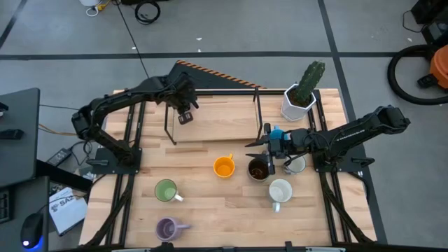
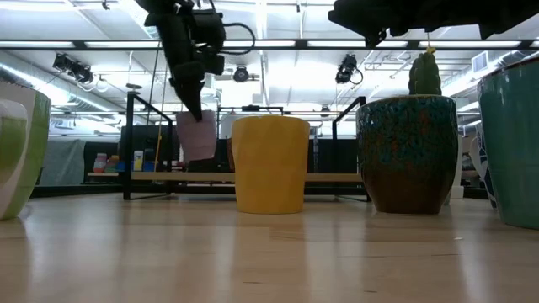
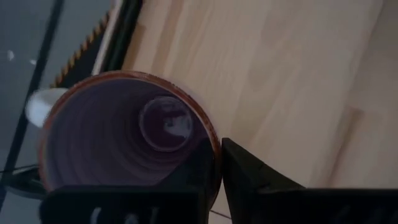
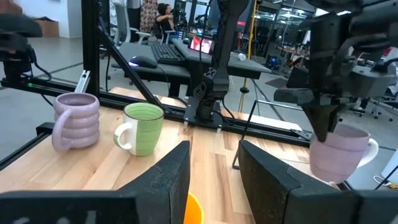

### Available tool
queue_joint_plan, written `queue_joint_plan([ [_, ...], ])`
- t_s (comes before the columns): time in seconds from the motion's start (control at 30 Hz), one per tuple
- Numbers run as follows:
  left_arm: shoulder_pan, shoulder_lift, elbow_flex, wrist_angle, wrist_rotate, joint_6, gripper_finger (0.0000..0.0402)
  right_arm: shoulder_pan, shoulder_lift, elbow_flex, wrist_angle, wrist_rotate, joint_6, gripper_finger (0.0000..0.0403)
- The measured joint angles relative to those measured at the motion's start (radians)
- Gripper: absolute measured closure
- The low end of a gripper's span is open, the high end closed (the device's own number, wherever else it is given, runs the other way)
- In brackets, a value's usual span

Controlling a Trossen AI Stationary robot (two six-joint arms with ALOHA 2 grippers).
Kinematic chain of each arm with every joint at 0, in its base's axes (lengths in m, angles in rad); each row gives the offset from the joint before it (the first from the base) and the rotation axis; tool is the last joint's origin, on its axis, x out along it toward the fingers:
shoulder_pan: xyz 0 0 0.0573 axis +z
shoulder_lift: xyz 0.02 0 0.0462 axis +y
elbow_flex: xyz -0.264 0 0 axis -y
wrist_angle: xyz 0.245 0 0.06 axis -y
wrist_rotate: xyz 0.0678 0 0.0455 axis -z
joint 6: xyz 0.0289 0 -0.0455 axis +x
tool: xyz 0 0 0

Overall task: Place coffee mugs
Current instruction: Put the top purple mug on the shelf

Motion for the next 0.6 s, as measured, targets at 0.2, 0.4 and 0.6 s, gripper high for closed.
queue_joint_plan([
  [0.2, 0.022, 0.087, 0.07, -0.056, 0.034, -0.002, 0.0377, 0.0, 0.0, 0.0, -0.002, 0.0, 0.0, 0.0261],
  [0.4, 0.025, 0.111, 0.082, -0.094, 0.041, 0.027, 0.0365, 0.0, 0.0, 0.0, -0.015, 0.0, 0.0, 0.0261],
  [0.6, 0.054, 0.111, 0.083, -0.128, 0.069, 0.03, 0.0372, 0.0, 0.0, 0.0, -0.02, 0.0, 0.0, 0.0261],
])
